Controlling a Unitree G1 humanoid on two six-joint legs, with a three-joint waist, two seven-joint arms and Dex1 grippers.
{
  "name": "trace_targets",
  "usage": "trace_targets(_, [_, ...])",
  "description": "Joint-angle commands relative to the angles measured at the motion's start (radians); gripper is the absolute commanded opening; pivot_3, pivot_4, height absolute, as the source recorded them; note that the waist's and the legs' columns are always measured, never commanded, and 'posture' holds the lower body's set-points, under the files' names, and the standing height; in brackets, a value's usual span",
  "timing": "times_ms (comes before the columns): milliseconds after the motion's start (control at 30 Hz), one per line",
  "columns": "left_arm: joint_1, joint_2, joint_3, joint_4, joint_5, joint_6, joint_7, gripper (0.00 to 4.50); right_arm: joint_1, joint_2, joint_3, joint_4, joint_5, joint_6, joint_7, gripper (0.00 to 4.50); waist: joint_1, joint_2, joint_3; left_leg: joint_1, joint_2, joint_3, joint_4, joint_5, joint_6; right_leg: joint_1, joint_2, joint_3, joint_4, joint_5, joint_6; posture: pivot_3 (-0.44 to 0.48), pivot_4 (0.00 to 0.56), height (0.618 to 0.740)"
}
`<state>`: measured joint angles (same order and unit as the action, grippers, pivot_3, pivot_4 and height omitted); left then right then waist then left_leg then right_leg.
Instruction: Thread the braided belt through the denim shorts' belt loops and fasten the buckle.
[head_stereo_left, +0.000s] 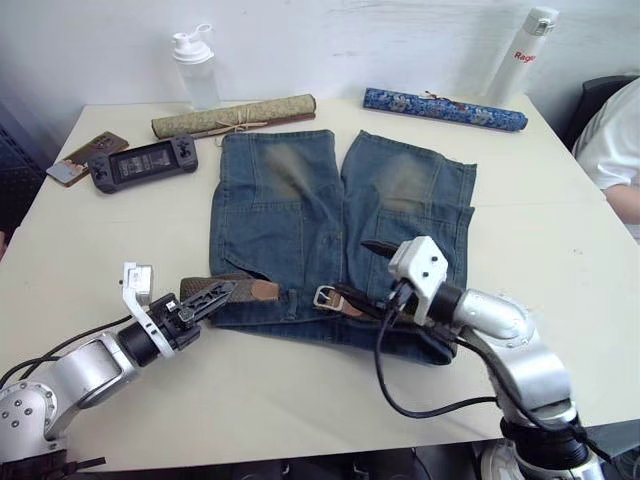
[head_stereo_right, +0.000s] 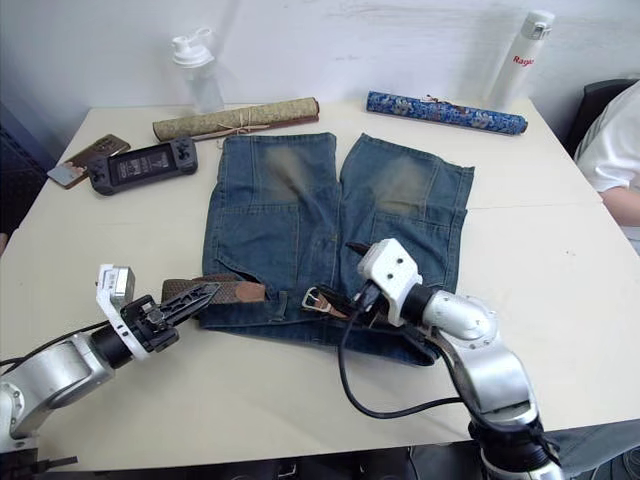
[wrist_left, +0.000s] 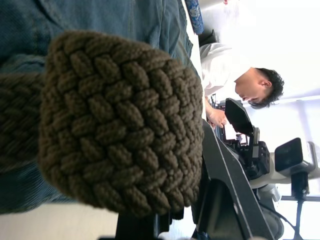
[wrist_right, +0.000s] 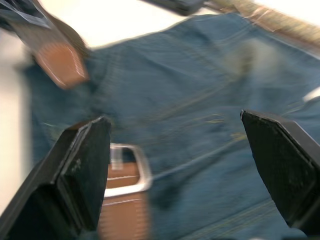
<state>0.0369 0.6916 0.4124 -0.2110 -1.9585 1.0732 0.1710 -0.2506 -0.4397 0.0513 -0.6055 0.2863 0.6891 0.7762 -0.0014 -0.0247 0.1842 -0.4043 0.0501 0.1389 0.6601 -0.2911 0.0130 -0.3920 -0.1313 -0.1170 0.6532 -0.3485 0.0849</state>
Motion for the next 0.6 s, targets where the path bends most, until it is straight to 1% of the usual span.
trace_targets(33, [-0.018,0.035,-0.018,0.006,-0.014,0.015,-0.014,0.00,-0.016,-0.017,-0.057,-0.085,0.141,0.125,0.000,4.39,-0.001,0.000,0.000,0.000,0.000,0.000,-0.001,0.000,0.000,0.000,0.000,0.000,0.000,0.000,0.000,0.000,0.150,0.717])
trace_targets(167, [-0.037,0.066,-0.058,0.004,-0.014,0.004,0.017,0.00,-0.032,-0.010,-0.063,-0.110,0.198,0.174,-0.055,4.39,-0.004,0.000,0.000,0.000,0.000,0.000,-0.002,0.000,0.000,-0.001,-0.001,0.000,-0.001,0.000,0.000,0.000,0.150,0.717])
trace_targets(367, [-0.052,0.120,-0.111,-0.022,-0.014,-0.025,0.071,0.00,-0.036,-0.012,-0.062,-0.126,0.257,0.196,-0.114,4.39,-0.004,0.000,0.000,0.000,0.000,0.001,-0.003,0.000,0.000,-0.001,-0.001,0.000,-0.001,0.000,0.000,0.000,0.150,0.717])
trace_targets(600, [-0.107,0.108,-0.141,-0.044,-0.014,-0.079,0.135,0.00,-0.029,-0.034,-0.046,-0.128,0.296,0.194,-0.143,4.39,-0.002,0.000,0.000,0.000,-0.001,0.001,-0.003,0.000,0.000,-0.001,-0.001,0.000,-0.001,0.000,0.000,0.000,0.150,0.717])
